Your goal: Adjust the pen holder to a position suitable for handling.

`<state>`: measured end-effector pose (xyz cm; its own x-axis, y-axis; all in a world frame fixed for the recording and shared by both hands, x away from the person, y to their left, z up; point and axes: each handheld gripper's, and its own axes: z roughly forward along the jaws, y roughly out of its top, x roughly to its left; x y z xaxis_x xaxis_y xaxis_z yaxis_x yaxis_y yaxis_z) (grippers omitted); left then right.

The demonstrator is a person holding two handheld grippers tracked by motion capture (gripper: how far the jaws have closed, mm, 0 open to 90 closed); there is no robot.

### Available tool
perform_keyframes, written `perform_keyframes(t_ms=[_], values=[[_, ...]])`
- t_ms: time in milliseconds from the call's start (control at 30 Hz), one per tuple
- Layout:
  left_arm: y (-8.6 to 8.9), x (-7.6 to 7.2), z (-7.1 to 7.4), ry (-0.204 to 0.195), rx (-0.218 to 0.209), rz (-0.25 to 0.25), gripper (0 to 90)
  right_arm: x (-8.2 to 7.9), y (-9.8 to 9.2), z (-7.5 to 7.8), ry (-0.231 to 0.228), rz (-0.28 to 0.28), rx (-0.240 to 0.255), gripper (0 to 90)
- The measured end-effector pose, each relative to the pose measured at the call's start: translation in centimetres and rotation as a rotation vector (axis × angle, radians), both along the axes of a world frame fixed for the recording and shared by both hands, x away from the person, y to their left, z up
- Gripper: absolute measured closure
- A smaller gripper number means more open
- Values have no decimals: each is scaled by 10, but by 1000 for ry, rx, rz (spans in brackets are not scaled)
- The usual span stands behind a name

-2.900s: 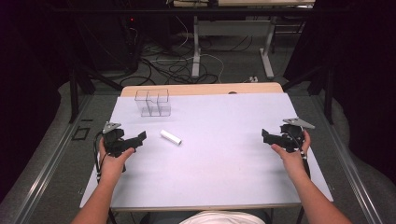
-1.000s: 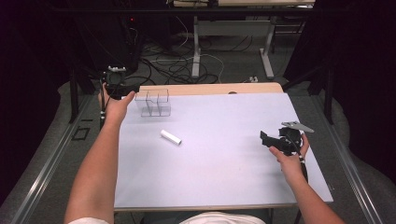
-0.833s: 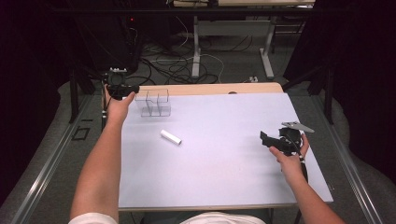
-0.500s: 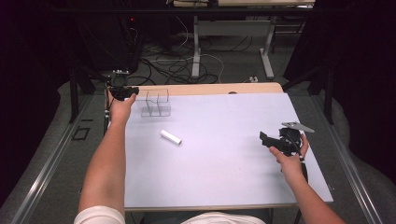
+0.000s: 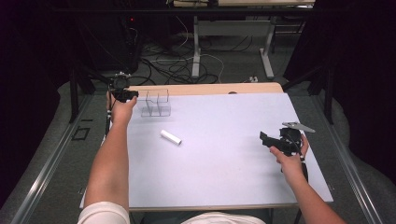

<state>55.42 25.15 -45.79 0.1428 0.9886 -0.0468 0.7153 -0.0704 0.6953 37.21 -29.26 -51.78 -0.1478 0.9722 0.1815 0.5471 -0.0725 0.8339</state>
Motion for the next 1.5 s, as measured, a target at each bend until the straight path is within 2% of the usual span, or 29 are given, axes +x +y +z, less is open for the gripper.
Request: perform_keyframes(t_ms=[167, 200, 333, 367, 500, 600, 633, 767, 933, 1033, 1167, 1267, 1333, 1500], values=[[0, 1, -3, 11, -9, 25, 812, 0, 0, 0, 4, 4, 1, 120], [0, 1, -4, 13, 9, 25, 812, 0, 0, 0, 8, 1, -1, 120], [0, 2, -7, 36, 8, 26, 846, 0, 1, -1, 5, 1, 6, 120], [-2, 2, -8, 35, -2, 37, 850, 0, 0, -1, 3, 4, 2, 120], [-9, 1, -10, 39, 43, 67, 881, 0, 1, -1, 10, 5, 4, 120], [-10, 1, -9, 44, 39, 81, 889, 0, 1, -2, 7, 12, -5, 120], [-11, 0, -10, 30, 29, 94, 891, 0, 1, -2, 10, 11, -2, 120], [-9, -2, -12, 17, -5, 111, 894, 0, 3, -3, 14, 7, 2, 120], [-10, -2, -12, 14, -4, 124, 896, 0, 2, -4, 16, 12, -1, 122], [-9, -2, -11, 24, -27, 135, 897, 0, 3, -4, 16, 11, -4, 122], [-12, -3, -11, 28, -31, 149, 898, 1, 3, -5, 23, 12, -3, 123], [-16, -5, -11, 18, -29, 160, 899, 1, 4, -6, 24, 9, -2, 125], [-18, -6, -10, 33, -33, 151, 898, 1, 4, -6, 25, 13, -3, 125], [-31, -13, -9, 37, -42, 135, 898, 2, 5, -7, 25, 21, -10, 128]])
